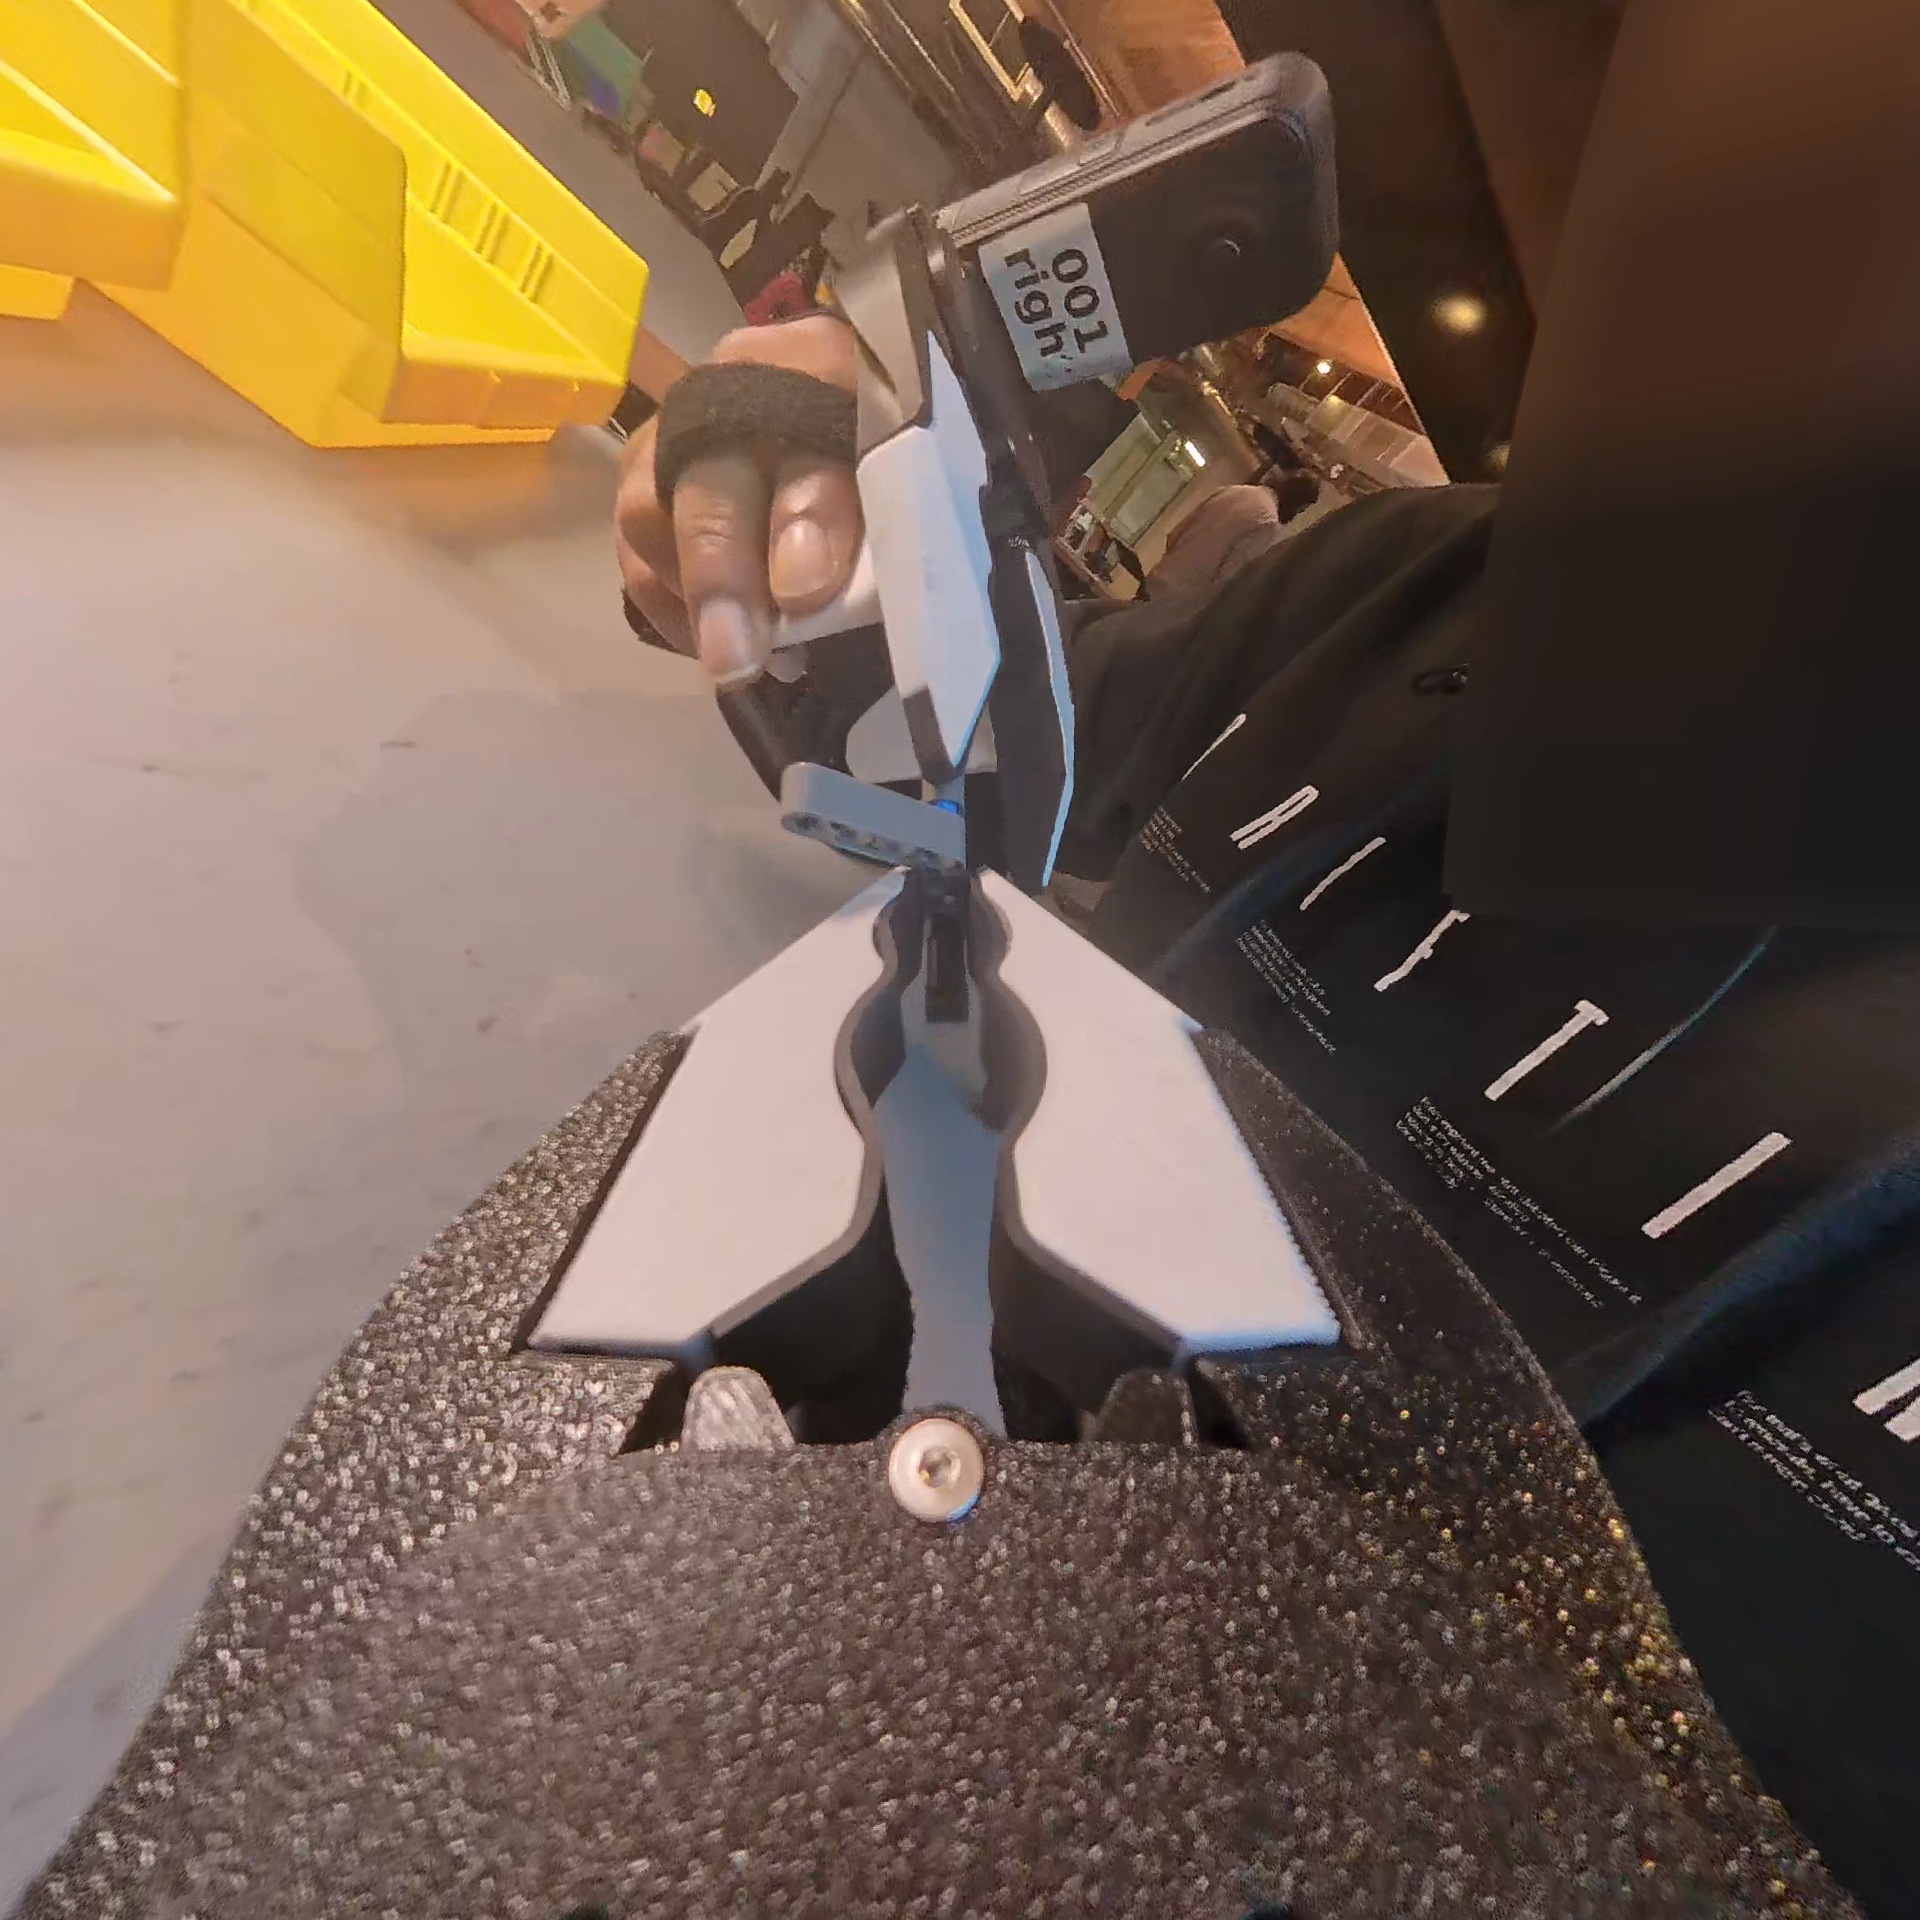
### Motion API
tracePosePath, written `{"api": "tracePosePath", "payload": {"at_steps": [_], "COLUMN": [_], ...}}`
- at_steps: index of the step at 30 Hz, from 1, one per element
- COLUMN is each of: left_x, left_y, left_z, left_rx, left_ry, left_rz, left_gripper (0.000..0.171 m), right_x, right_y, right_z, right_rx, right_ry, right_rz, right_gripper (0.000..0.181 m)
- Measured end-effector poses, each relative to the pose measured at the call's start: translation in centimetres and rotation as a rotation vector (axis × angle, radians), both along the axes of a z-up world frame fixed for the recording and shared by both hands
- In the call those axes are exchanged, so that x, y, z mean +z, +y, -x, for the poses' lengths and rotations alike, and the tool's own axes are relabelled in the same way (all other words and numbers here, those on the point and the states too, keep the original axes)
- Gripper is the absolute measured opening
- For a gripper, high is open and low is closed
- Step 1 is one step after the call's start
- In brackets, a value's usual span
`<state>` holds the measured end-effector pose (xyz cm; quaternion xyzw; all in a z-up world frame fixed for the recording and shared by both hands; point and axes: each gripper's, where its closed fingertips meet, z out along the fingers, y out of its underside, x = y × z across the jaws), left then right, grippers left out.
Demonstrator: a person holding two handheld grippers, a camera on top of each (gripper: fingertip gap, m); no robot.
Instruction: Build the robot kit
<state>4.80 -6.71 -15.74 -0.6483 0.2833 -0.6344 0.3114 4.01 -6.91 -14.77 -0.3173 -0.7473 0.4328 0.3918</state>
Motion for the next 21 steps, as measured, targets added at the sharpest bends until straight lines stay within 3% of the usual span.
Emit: {"api": "tracePosePath", "payload": {"at_steps": [6,16,18,21], "left_x": [0.2,1.0,1.2,0.9], "left_y": [-0.3,-0.4,-0.1,-0.4], "left_z": [-0.4,-0.2,0.1,-0.1], "left_rx": [-0.059,-0.109,-0.107,-0.121], "left_ry": [-0.097,-0.234,-0.269,-0.250], "left_rz": [0.147,0.304,0.335,0.335], "left_gripper": [0.006,0.006,0.007,0.006], "right_x": [0.0,0.4,0.1,-0.1], "right_y": [0.2,-0.1,-0.3,0.0], "right_z": [-0.1,-0.1,-0.3,-0.2], "right_rx": [-0.012,-0.011,0.004,-0.011], "right_ry": [0.010,-0.009,-0.032,-0.031], "right_rz": [-0.059,-0.044,-0.061,-0.085], "right_gripper": [0.018,0.020,0.039,0.026]}}
